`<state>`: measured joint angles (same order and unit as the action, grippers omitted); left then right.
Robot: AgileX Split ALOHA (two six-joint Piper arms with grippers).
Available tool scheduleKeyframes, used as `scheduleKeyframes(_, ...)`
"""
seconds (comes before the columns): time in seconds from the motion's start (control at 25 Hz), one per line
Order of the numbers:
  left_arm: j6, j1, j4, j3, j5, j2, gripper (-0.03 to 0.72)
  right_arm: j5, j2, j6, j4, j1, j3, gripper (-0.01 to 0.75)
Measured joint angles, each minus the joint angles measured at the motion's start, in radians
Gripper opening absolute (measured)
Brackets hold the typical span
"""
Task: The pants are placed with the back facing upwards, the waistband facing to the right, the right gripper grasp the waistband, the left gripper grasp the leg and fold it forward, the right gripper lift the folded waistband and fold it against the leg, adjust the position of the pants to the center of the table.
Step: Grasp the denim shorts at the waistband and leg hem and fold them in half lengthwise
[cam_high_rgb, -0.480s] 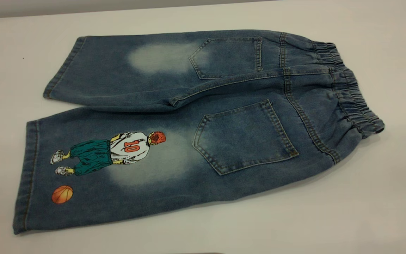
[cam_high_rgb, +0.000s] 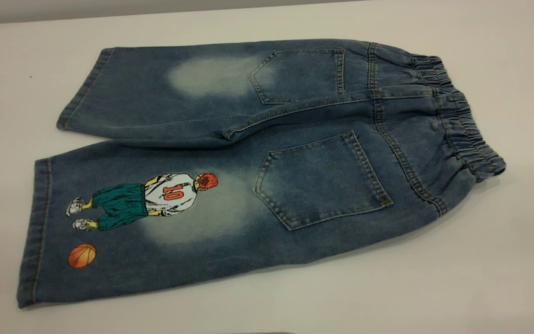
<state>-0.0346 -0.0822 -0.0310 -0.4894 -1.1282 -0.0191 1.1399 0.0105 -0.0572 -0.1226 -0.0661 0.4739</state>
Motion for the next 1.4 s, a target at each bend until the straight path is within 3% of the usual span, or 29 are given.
scheduleKeyframes(1.16, 0.001, 0.000, 0.000, 0.000, 0.000, 0.000, 0.473, 0.000, 0.000, 0.000, -0.012, 0.000, 0.000, 0.586)
scheduleKeyframes(1.4, 0.137, 0.000, 0.000, -0.013, 0.009, 0.007, 0.473, -0.046, -0.005, 0.039, -0.020, 0.000, 0.028, 0.586)
